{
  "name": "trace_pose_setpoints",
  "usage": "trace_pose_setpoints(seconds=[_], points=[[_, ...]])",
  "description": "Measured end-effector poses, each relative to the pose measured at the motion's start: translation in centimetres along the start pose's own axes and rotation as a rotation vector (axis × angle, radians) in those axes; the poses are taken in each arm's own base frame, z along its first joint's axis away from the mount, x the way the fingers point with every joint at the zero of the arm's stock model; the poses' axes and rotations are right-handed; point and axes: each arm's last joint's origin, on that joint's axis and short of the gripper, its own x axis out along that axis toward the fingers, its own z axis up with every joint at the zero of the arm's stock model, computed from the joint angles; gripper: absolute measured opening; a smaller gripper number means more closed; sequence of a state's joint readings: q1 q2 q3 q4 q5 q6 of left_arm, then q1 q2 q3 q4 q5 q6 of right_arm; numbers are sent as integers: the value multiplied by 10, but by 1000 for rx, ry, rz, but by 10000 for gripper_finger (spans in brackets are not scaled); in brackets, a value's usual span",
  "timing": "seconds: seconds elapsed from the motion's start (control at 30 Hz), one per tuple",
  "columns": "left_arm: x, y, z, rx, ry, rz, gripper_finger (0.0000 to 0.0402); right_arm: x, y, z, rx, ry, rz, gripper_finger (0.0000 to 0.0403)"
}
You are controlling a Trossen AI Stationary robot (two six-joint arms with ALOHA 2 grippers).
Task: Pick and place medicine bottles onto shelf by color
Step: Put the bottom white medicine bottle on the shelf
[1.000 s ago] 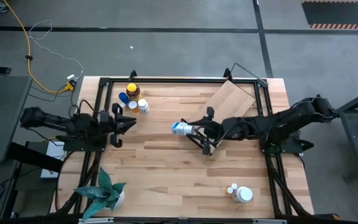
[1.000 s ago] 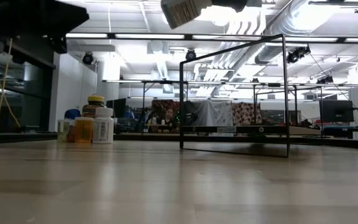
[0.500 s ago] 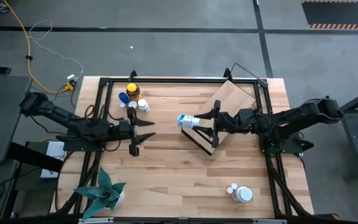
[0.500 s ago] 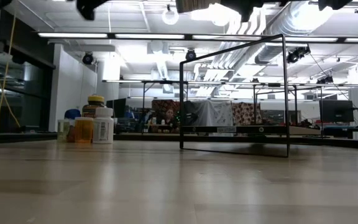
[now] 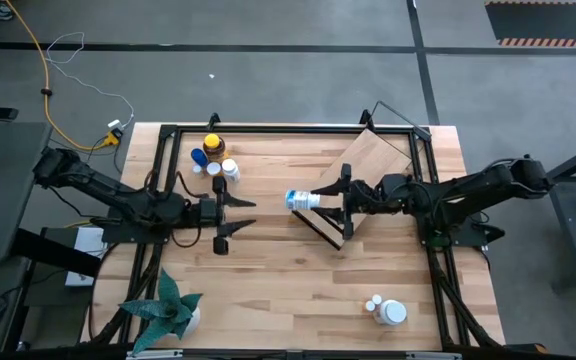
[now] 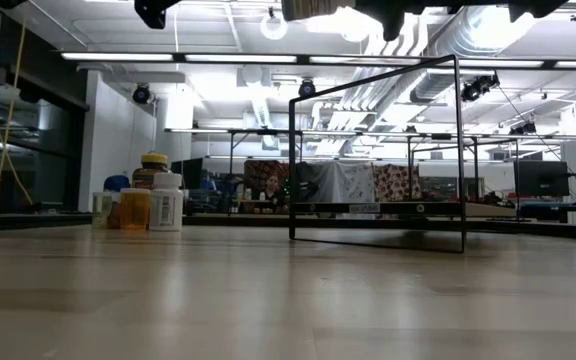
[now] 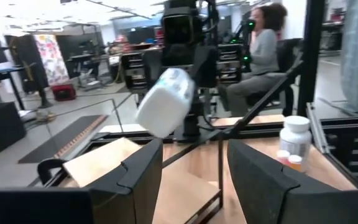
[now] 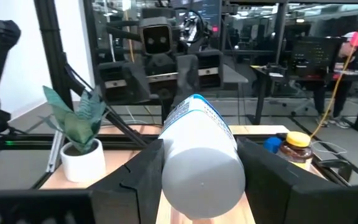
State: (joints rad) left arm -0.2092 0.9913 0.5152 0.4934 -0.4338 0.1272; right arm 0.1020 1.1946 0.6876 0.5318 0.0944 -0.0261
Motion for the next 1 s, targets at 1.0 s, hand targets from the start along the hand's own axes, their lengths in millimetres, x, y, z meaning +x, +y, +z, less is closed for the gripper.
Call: trace_pose_setpoints(seconds=[1.0], points=[[0,0,2,34,-19,-4,170,6,6,25,-698,237,37,172]])
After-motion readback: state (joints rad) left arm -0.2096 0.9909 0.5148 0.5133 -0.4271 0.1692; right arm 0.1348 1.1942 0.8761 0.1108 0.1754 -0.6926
